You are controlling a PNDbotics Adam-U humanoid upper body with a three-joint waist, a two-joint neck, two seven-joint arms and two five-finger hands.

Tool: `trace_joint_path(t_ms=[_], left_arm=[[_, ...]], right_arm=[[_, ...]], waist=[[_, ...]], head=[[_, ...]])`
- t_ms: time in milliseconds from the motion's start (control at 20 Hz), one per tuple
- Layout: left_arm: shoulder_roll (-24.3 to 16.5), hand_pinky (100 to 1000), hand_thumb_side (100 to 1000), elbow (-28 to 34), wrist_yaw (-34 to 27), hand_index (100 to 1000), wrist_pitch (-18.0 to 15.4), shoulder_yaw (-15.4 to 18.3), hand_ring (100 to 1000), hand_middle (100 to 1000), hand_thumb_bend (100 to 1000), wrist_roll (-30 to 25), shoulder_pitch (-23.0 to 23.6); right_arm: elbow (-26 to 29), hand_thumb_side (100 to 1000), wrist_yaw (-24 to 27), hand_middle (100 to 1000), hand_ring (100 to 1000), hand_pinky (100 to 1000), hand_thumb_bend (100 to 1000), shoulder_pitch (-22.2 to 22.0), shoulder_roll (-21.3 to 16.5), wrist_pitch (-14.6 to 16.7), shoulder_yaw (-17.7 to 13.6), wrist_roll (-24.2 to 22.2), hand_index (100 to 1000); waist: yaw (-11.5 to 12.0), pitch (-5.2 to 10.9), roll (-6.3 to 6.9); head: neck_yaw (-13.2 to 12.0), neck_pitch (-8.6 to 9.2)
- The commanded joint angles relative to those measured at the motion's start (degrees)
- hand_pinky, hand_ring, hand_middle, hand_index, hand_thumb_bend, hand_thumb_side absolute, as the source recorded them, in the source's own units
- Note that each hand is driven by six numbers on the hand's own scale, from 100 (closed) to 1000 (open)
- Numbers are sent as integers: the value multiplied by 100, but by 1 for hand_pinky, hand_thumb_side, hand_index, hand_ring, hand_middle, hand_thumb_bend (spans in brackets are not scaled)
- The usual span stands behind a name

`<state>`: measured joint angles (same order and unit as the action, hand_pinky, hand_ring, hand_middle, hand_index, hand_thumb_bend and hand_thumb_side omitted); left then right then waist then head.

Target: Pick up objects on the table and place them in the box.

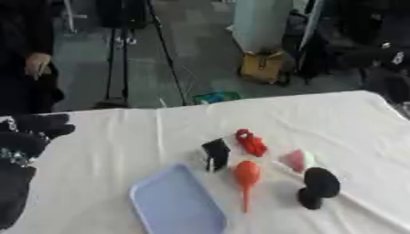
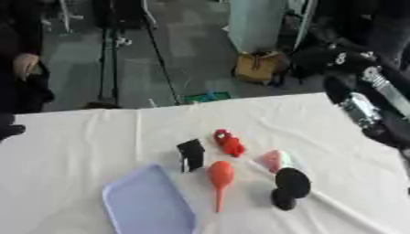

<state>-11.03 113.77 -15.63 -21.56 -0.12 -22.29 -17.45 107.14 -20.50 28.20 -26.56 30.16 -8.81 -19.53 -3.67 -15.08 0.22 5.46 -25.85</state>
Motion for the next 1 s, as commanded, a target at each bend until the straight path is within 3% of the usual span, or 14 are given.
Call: trace_joint_path(t_ms=[50, 200, 350, 500, 1000], left_arm=[[-30, 836, 1000, 83, 19, 681, -17, 7, 838, 720, 108, -37, -72], [-30, 836, 1000, 83, 20, 681, -28, 2, 838, 720, 107, -48, -82], [-32, 836, 1000, 83, 24, 681, -38, 2, 839, 720, 107, -56, -83], [-31, 836, 1000, 83, 27, 681, -37, -2, 839, 720, 107, -65, -85], [-32, 835, 1000, 83, 52, 681, -40, 2, 839, 720, 106, -79, -78]], right_arm=[[-24, 1000, -611, 794, 796, 736, 147, 59, 67, 245, 91, 40, 896], [-104, 1000, -959, 805, 798, 724, 157, 70, 167, 433, 174, 52, 909], [-134, 1000, -1264, 856, 866, 752, 256, 82, 197, 618, 239, 47, 960], [-183, 1000, -1478, 857, 868, 752, 261, 85, 217, 816, 283, 4, 961], [-400, 1000, -1399, 870, 886, 765, 272, 0, 362, 1274, 337, -266, 959]], waist=[[2, 62, -1], [9, 43, 12], [18, 27, 18], [18, 18, 17], [11, -7, 23]], head=[[75, 106], [139, 118], [177, 133], [197, 141], [218, 188]])
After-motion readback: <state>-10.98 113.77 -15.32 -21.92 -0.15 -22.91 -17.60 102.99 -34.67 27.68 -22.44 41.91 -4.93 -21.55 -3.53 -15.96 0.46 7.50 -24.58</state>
